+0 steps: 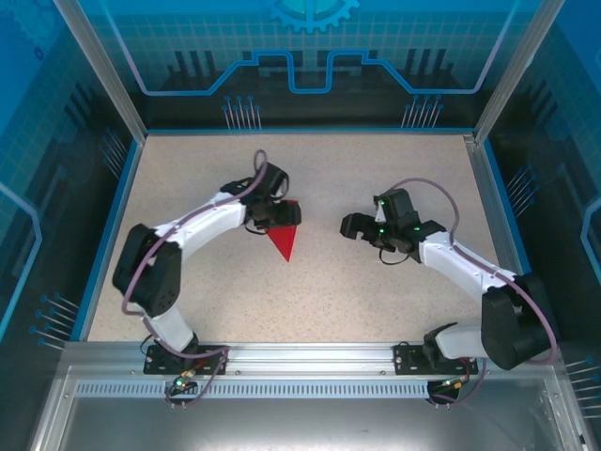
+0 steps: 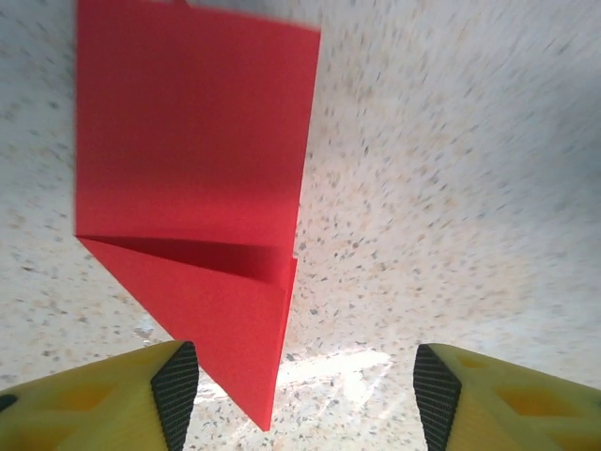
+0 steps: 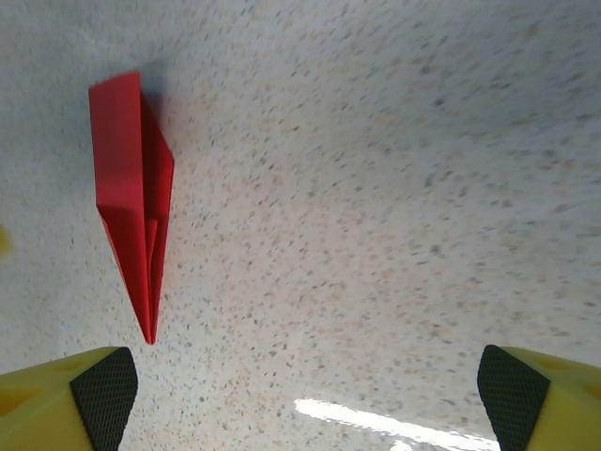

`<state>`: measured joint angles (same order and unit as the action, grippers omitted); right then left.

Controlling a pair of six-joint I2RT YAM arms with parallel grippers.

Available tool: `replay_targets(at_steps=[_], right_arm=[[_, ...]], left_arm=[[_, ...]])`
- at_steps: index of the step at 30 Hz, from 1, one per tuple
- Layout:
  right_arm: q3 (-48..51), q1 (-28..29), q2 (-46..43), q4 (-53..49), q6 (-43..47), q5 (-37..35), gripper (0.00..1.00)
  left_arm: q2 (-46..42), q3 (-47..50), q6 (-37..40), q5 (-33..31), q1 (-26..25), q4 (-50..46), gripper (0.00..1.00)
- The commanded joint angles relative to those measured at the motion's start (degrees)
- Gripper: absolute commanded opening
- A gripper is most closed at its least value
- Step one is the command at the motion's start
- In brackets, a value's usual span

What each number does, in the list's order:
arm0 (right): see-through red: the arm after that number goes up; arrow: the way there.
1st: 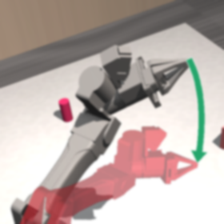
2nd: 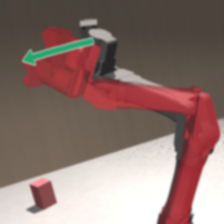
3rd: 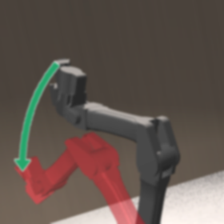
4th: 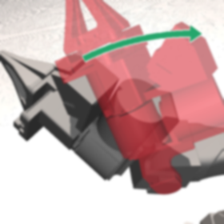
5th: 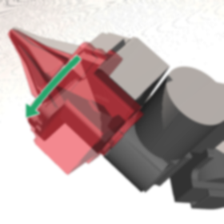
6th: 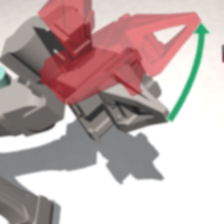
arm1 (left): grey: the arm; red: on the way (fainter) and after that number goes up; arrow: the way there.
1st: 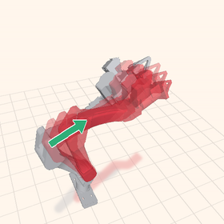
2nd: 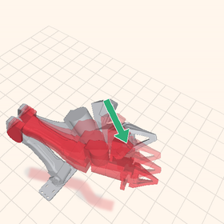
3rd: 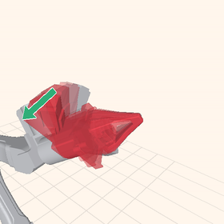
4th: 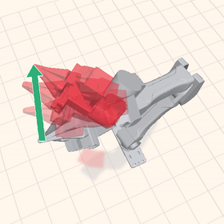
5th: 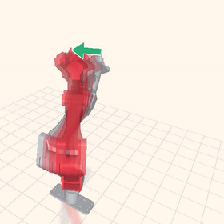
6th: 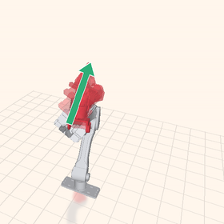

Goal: Fold a paper plane with a square sheet of paper (pick it up from the middle)
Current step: Turn over the paper at the center of the table, then move the paper to the center of the table.

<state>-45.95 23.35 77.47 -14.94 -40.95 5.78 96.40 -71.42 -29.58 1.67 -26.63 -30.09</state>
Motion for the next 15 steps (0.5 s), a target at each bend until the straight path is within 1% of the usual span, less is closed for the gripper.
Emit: replay_targets(at_steps=[1, 3, 5, 8, 10, 11, 15], right_arm=[[-5.5, 6.4, 4.2, -1.0, -1.3, -4.5, 0.95], [-9.3, 10.2, 8.1, -1.3, -2.1, -5.8, 0.93], [-14.2, 13.9, 12.8, -1.4, -2.3, -5.7, 0.87], [-20.8, 18.9, 18.9, -1.7, -2.3, -5.8, 0.80], [-25.2, 21.5, 23.2, -2.4, -2.5, -5.9, 0.78], [-27.9, 22.4, 25.4, -2.8, -2.5, -5.8, 0.75], [-34.5, 24.5, 32.6, -3.9, -4.1, -5.2, 0.71]], left_arm=[[-5.3, 4.2, -3.0, 6.2, 4.1, 4.7, 0.71], [-7.3, 6.7, -4.2, 5.0, 6.7, 5.1, 0.75], [-9.2, 9.7, -5.5, 4.1, 9.4, 5.6, 0.80], [-11.7, 13.8, -7.1, 3.6, 13.2, 6.7, 0.86], [-13.2, 16.0, -7.5, 3.3, 15.2, 7.1, 0.90], [-13.9, 17.3, -7.8, 2.9, 16.2, 7.3, 0.92], [-17.1, 21.1, -9.3, 1.9, 19.6, 8.2, 0.95]])
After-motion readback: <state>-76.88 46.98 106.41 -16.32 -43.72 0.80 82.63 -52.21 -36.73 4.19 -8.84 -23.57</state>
